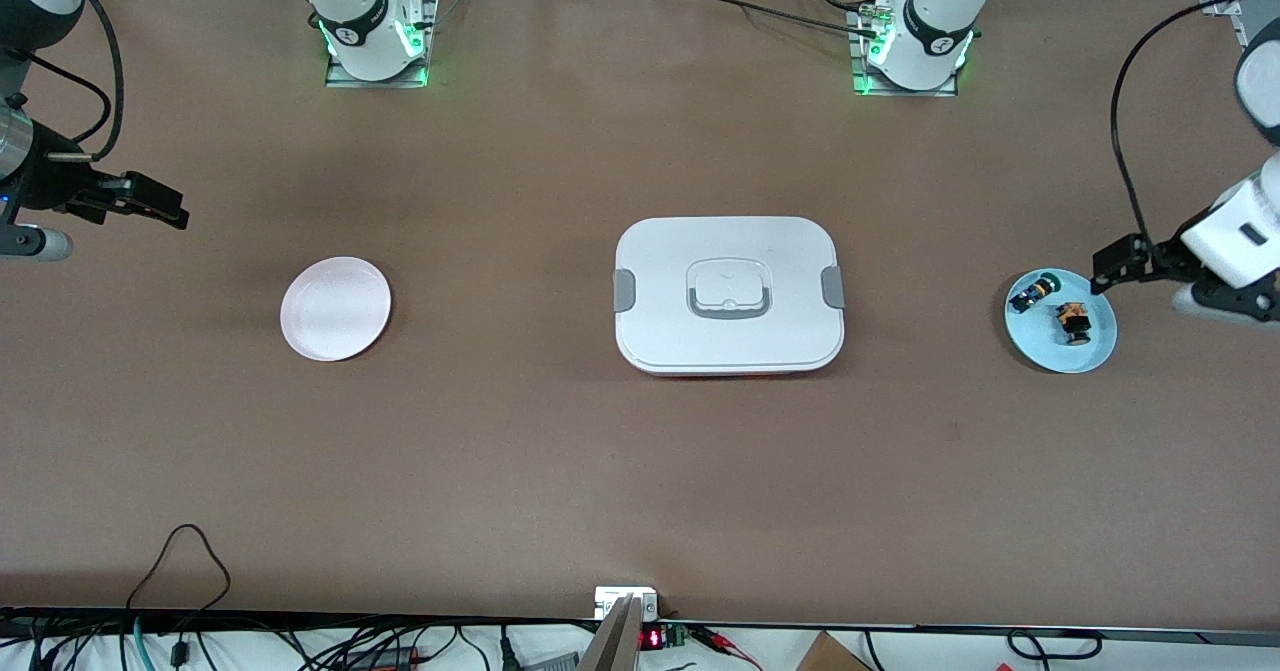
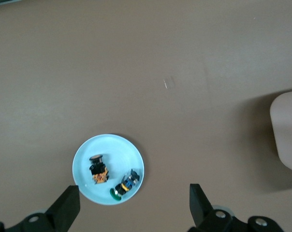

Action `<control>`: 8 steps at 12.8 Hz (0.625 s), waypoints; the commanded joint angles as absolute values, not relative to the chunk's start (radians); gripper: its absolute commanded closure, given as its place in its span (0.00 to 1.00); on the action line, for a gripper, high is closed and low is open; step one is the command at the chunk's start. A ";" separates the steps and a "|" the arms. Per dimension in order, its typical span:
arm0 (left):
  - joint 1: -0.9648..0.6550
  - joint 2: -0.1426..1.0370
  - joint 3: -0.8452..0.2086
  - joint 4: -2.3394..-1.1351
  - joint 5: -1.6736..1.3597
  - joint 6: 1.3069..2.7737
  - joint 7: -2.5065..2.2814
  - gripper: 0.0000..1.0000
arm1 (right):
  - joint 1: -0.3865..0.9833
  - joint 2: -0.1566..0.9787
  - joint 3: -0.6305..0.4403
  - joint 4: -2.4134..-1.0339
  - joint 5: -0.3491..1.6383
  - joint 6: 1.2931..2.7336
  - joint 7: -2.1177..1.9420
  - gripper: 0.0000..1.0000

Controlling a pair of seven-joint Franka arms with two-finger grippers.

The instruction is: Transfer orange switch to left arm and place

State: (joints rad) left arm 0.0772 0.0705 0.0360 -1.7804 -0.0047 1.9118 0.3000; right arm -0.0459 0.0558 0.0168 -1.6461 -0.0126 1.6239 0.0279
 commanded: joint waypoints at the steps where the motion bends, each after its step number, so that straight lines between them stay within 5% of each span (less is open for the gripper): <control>1: 0.077 -0.003 0.040 -1.798 0.009 1.835 0.234 0.00 | -0.051 0.031 0.023 -1.660 0.005 1.623 0.009 0.00; 8: 0.020 -0.037 0.037 -1.706 0.048 1.638 -0.052 0.00 | -0.046 0.034 0.028 -1.644 0.003 1.623 -0.002 0.00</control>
